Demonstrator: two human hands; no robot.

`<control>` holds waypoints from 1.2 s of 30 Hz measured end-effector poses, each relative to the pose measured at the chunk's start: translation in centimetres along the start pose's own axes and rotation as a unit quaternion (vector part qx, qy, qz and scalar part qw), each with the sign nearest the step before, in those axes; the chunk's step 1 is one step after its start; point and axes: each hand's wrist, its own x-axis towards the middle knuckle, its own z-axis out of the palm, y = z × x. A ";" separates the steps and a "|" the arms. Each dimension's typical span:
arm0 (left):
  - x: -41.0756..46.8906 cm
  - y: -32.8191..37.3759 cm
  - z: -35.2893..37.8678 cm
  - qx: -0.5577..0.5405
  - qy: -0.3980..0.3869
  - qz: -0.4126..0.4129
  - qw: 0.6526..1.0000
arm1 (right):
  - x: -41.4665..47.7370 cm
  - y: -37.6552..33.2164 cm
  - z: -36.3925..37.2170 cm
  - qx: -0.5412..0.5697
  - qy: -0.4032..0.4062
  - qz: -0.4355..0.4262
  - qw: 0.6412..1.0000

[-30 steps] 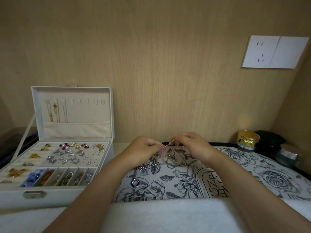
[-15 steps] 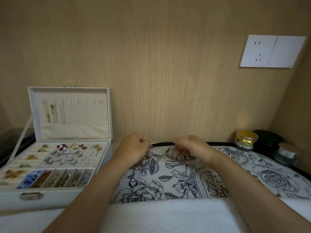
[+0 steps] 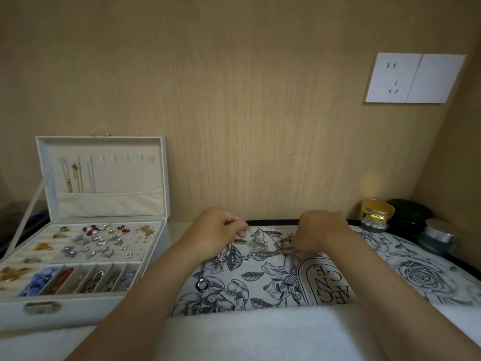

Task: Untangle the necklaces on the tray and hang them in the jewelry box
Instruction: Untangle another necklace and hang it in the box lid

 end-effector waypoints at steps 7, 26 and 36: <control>-0.3 0.3 0.6 -0.007 -0.010 0.038 0.999 | 0.9 -2.2 1.5 0.420 -0.037 -0.115 0.899; -0.4 0.8 0.3 -0.112 0.014 -0.017 0.994 | 0.6 -2.9 1.7 0.622 -0.041 -0.157 0.766; -0.4 0.9 1.0 -0.323 -0.047 -0.120 0.938 | 0.5 -3.0 2.1 0.638 -0.058 -0.179 0.747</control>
